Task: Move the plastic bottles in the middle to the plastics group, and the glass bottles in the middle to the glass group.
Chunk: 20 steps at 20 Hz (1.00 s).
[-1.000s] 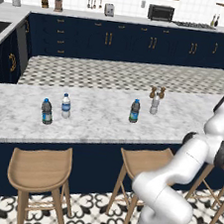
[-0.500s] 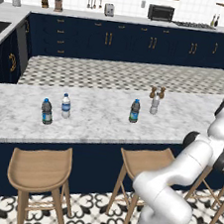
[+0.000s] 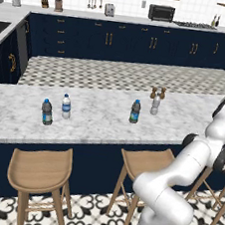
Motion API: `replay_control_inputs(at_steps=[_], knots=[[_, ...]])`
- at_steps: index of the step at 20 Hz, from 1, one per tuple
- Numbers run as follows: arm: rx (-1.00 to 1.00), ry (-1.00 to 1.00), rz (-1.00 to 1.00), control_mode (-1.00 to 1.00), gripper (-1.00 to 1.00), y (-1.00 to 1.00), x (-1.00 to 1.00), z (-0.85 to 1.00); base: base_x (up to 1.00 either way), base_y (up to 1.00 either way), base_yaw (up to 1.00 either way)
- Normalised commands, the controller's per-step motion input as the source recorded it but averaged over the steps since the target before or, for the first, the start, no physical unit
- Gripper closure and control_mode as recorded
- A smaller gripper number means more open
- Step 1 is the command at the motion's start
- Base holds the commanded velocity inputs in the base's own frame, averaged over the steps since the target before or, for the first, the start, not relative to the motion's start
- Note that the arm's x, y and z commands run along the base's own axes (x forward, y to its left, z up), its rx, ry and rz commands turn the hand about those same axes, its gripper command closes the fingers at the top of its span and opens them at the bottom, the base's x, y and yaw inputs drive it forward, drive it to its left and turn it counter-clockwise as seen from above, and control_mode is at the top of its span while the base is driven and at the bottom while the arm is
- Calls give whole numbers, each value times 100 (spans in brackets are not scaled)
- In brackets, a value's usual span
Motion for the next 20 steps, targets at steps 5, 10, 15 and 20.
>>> replay_control_inputs(at_steps=[5, 10, 15, 20], knots=[[4, 0, -2, -100, 100, -23, 75, 3, 0, 0, 0], [5, 0, 0, -100, 100, -31, 47, 0, 0, 0, 0], [7, 5, 0, -100, 100, -29, 4, 0, 0, 0, 0], [6, 7, -1, -100, 100, -12, 0, 0, 0, 0, 0]])
